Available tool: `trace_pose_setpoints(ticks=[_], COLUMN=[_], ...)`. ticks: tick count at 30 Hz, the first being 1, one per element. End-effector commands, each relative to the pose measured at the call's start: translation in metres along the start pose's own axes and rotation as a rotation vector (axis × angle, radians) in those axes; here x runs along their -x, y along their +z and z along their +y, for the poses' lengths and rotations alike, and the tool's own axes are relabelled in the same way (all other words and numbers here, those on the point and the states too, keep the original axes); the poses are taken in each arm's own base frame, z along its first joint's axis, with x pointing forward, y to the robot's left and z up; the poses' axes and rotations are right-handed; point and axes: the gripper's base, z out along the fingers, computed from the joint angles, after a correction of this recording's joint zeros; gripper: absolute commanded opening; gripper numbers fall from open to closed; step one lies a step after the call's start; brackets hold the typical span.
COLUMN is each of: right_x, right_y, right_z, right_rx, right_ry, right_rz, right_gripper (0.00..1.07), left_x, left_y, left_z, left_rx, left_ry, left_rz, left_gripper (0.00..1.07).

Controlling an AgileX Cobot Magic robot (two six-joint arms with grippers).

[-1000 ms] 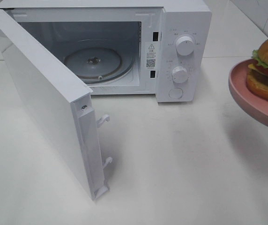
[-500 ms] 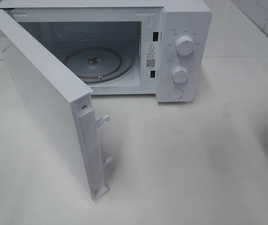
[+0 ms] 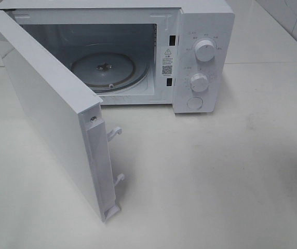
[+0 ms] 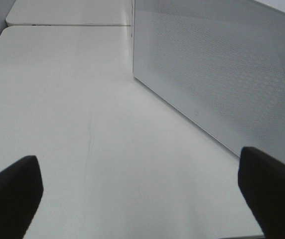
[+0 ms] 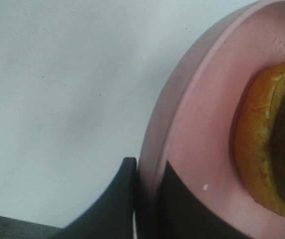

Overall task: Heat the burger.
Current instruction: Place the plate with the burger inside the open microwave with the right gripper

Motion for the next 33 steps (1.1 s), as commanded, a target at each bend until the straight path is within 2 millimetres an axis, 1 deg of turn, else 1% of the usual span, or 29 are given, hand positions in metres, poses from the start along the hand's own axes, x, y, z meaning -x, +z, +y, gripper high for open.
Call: trace_pose_setpoints(ticks=[1, 4, 6, 7, 8, 12, 17, 20, 21, 23, 24, 26, 27, 28, 29, 30, 32, 33], right_x=[0.009, 0.010, 0.014, 0.014, 0.016, 0.018, 0.024, 0.026, 0.028, 0.029, 0.031, 0.031, 0.032, 0.032, 0.033, 0.033, 0.034, 0.034], right_y=[0.008, 0.010, 0.019, 0.019, 0.023, 0.030, 0.046, 0.052, 0.058, 0.061, 0.067, 0.070, 0.076, 0.076, 0.082, 0.082, 0.091, 0.091], right_z=[-0.002, -0.001, 0.004, 0.004, 0.007, 0.011, 0.023, 0.027, 0.032, 0.034, 0.038, 0.040, 0.042, 0.042, 0.045, 0.045, 0.051, 0.051], right_rx=[-0.081, -0.085, -0.095, -0.095, -0.103, -0.111, -0.113, -0.110, -0.109, -0.108, -0.110, -0.116, -0.132, -0.132, -0.147, -0.147, -0.159, -0.159], right_ry=[0.049, 0.064, 0.124, 0.124, 0.137, 0.147, 0.166, 0.170, 0.180, 0.187, 0.199, 0.201, 0.200, 0.200, 0.199, 0.199, 0.191, 0.191], right_rz=[0.014, 0.025, 0.069, 0.069, 0.091, 0.120, 0.184, 0.191, 0.202, 0.208, 0.215, 0.221, 0.231, 0.231, 0.239, 0.239, 0.257, 0.257], right_gripper=[0.00, 0.00, 0.00, 0.00, 0.00, 0.00, 0.00, 0.00, 0.00, 0.00, 0.00, 0.00, 0.01, 0.01, 0.01, 0.01, 0.02, 0.02], left_x=[-0.002, -0.002, -0.002, -0.002, -0.002, -0.002, -0.002, -0.002, -0.002, -0.002, -0.002, -0.002, -0.002, -0.002, -0.002, -0.002, -0.002, -0.002], left_y=[-0.001, -0.001, -0.001, -0.001, -0.001, -0.001, -0.001, -0.001, -0.001, -0.001, -0.001, -0.001, -0.001, -0.001, -0.001, -0.001, -0.001, -0.001], left_z=[0.000, 0.000, 0.000, 0.000, 0.000, 0.000, 0.000, 0.000, 0.000, 0.000, 0.000, 0.000, 0.000, 0.000, 0.000, 0.000, 0.000, 0.000], left_rx=[0.001, 0.001, 0.001, 0.001, 0.001, 0.001, 0.001, 0.001, 0.001, 0.001, 0.001, 0.001, 0.001, 0.001, 0.001, 0.001, 0.001, 0.001], left_ry=[-0.002, -0.002, -0.002, -0.002, -0.002, -0.002, -0.002, -0.002, -0.002, -0.002, -0.002, -0.002, -0.002, -0.002, -0.002, -0.002, -0.002, -0.002], left_rz=[-0.017, -0.017, -0.017, -0.017, -0.017, -0.017, -0.017, -0.017, -0.017, -0.017, -0.017, -0.017, -0.017, -0.017, -0.017, -0.017, -0.017, -0.017], left_gripper=[1.00, 1.00, 1.00, 1.00, 1.00, 1.00, 1.00, 1.00, 1.00, 1.00, 1.00, 1.00, 1.00, 1.00, 1.00, 1.00, 1.00, 1.00])
